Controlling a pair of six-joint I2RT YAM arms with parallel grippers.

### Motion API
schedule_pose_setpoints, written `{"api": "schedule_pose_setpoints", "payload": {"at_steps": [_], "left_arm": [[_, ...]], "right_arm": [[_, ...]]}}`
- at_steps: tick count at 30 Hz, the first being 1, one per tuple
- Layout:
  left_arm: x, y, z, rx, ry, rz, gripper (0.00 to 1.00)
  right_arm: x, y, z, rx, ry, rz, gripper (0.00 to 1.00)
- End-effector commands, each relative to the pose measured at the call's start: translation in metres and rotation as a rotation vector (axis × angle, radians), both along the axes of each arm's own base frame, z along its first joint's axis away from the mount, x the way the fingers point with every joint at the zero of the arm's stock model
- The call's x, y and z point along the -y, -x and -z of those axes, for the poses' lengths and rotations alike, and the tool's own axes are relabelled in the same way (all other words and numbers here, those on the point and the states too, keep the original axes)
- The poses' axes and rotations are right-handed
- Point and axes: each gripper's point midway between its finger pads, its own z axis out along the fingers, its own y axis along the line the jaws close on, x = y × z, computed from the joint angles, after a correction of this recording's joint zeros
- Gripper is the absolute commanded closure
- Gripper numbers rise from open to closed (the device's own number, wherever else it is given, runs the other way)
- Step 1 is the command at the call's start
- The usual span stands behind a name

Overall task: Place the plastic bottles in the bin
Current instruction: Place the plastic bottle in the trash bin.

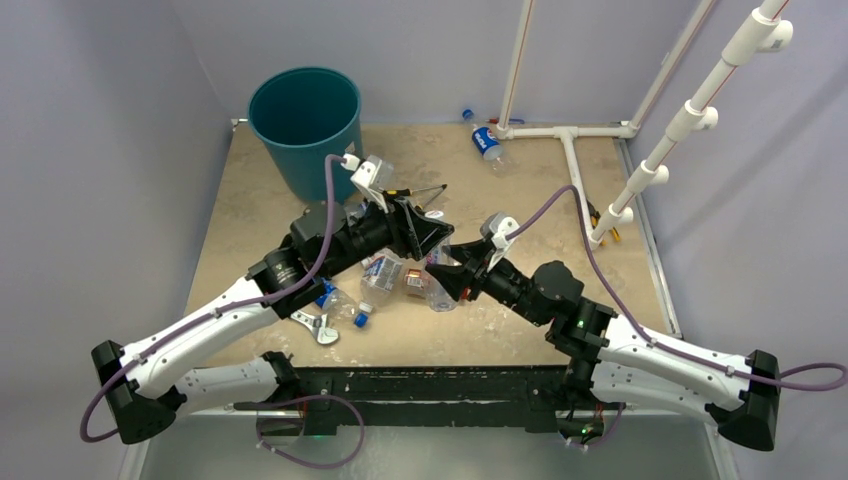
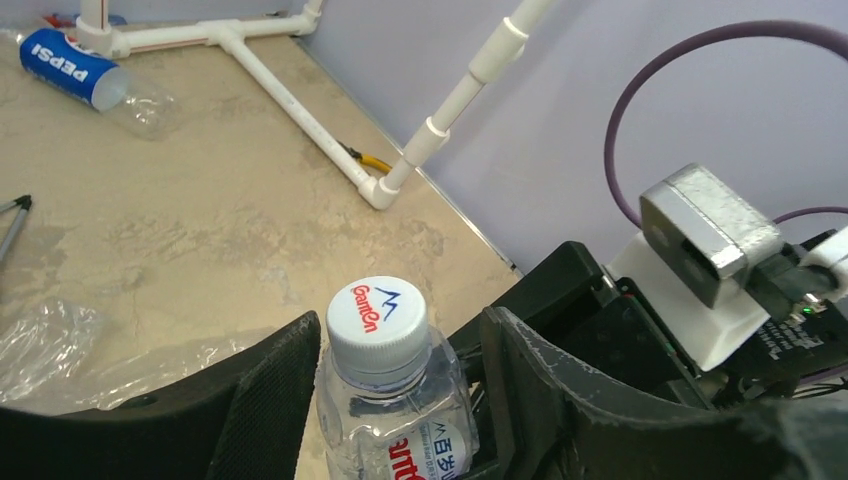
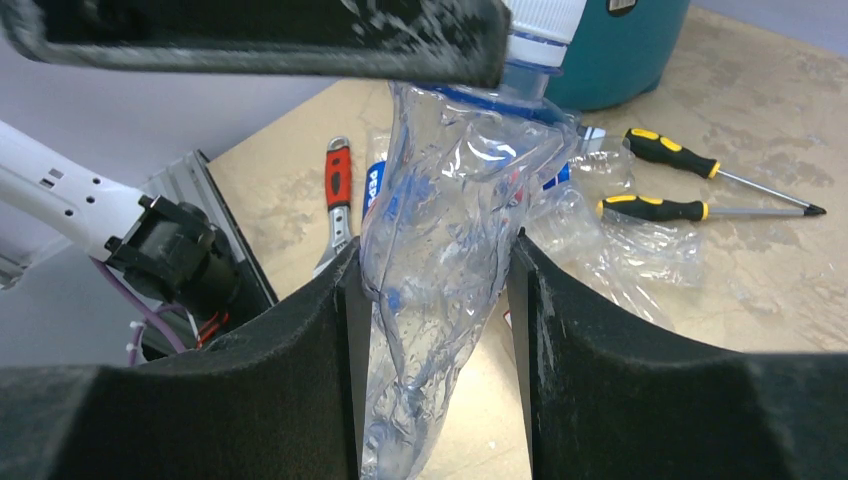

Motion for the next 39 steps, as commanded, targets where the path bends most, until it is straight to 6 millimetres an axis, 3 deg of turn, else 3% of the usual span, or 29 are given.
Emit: {"api": "schedule_pose_setpoints", "payload": {"at_steps": [1, 4, 8, 12, 17, 19, 23, 28, 33, 39], "left_arm": [[0.004, -0.001, -0.009, -0.001, -0.002, 0.010, 0.45], [0.006, -0.001, -0.007, -0.003, -0.006, 0.018, 0.65], [0.004, -0.002, -0.012, 0.008, 0.002, 0.010, 0.77], [0.001, -0.003, -0.018, 0.027, 0.012, -0.002, 1.00], [-0.004, -0.003, -0.027, 0.056, 0.033, -0.020, 1.00], [-0.014, -0.007, -0.034, 0.083, 0.038, -0.072, 1.00], [-0.043, -0.017, -0.061, 0.180, 0.029, -0.204, 1.00], [-0.092, -0.034, -0.114, 0.363, -0.036, -0.436, 1.00], [-0.135, -0.056, -0.168, 0.526, -0.126, -0.703, 1.00], [-0.158, -0.099, -0.208, 0.604, -0.199, -0.911, 1.00]], "right_arm": [[0.002, -0.002, -0.039, 0.059, -0.080, 0.019, 0.60], [0.002, -0.002, -0.039, 0.059, -0.079, 0.020, 0.60], [0.002, -0.001, -0.039, 0.058, -0.078, 0.018, 0.60], [0.002, 0.000, -0.037, 0.049, -0.074, 0.013, 0.58], [-0.005, 0.005, -0.035, -0.015, -0.078, -0.020, 0.13], [-0.005, 0.011, -0.040, -0.039, -0.101, -0.050, 0.02], [0.002, 0.029, -0.061, -0.071, -0.165, -0.114, 0.01], [0.023, 0.043, -0.078, -0.082, -0.238, -0.134, 0.01], [0.040, 0.038, -0.054, -0.154, -0.273, -0.053, 0.01], [0.041, 0.032, -0.020, -0.228, -0.276, -0.012, 0.01]]}}
